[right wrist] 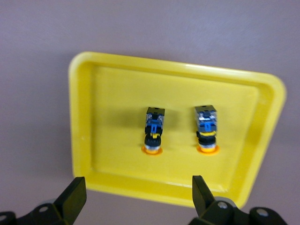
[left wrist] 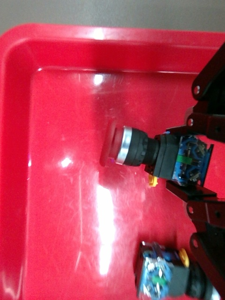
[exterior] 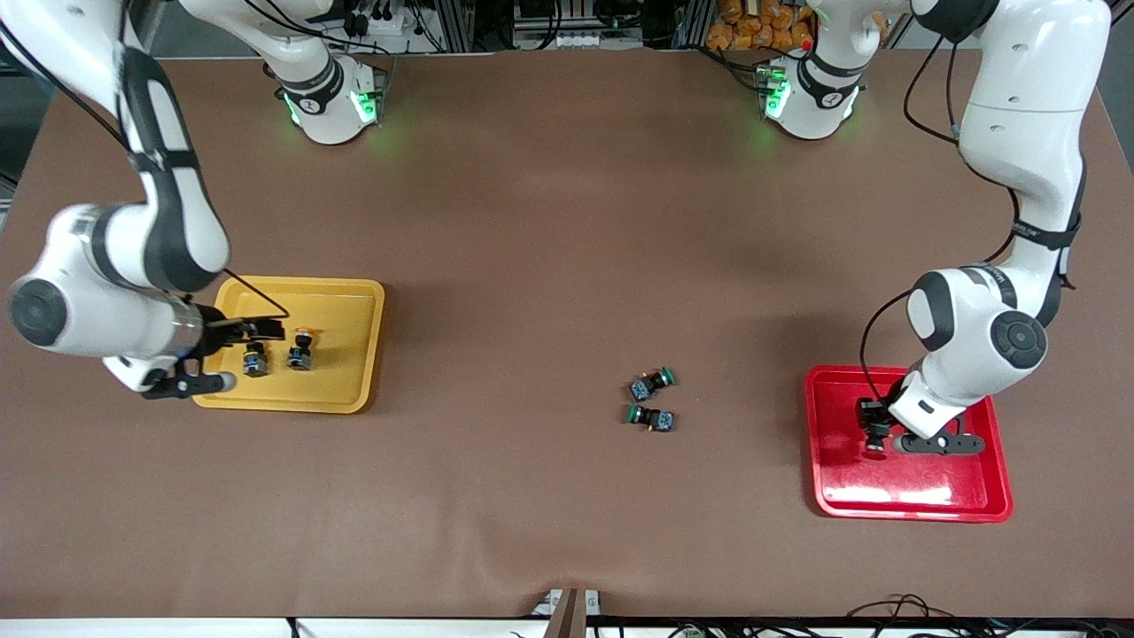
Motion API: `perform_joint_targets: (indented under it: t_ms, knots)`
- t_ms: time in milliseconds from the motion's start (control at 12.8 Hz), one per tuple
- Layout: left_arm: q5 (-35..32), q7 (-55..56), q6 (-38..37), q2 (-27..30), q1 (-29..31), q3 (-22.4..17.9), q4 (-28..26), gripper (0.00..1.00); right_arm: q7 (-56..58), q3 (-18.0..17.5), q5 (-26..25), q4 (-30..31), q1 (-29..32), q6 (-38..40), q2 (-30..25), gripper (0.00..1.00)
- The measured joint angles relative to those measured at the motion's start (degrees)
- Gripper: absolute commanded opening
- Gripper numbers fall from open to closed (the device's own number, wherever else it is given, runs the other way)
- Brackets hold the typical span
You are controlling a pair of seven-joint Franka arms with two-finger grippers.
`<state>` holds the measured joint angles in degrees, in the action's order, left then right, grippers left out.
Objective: Place red and yellow buttons in trays
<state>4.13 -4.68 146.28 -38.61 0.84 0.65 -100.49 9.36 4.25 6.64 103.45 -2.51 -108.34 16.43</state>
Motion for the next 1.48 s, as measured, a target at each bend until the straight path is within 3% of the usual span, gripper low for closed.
perform_joint_targets:
  t_ms: [78, 156, 234, 468, 702, 859, 1171, 1483]
  knots:
    - [0.3, 0.0, 0.0, -0.7, 0.0, 0.0, 0.4, 0.14, 0.0, 0.0, 0.0, -0.3, 0.4, 1.6, -2.6, 1.00]
    - [0.5, 0.0, 0.0, -1.0, 0.0, 0.0, 0.5, 0.75, 0.0, 0.1, 0.0, -0.6, 0.9, 3.1, -5.2, 1.00]
    - [0.5, 0.0, 0.0, -1.0, 0.0, 0.0, 0.5, 1.00, 0.0, 0.1, 0.0, -1.1, 1.4, 4.6, -7.6, 1.00]
    - [0.5, -0.2, 0.0, -1.0, 0.0, 0.0, 0.9, 1.00, 0.0, 0.1, -0.3, -5.6, 1.9, 12.1, -12.6, 1.00]
    - [0.5, -0.2, -1.2, 0.4, 0.0, 0.0, 2.5, 1.00, -0.1, -0.1, -1.2, -11.4, 2.5, 18.1, -13.4, 1.00]
    - [0.5, -0.2, -11.2, 5.5, 0.0, 0.2, 4.3, 1.00, -0.1, -2.3, -1.4, -11.9, 4.6, 18.7, -13.4, 1.00]
    - [0.5, 0.9, -38.0, 18.2, -0.2, 0.6, 10.7, 1.00, -0.1, -8.1, -3.8, -12.2, 10.6, 19.3, -14.1, 1.00]
    - [-0.4, 4.2, -48.3, 28.2, -0.3, 3.7, 13.5, 1.00, -0.2, -8.8, -4.0, -12.4, 10.7, 20.0, -15.3, 1.00]
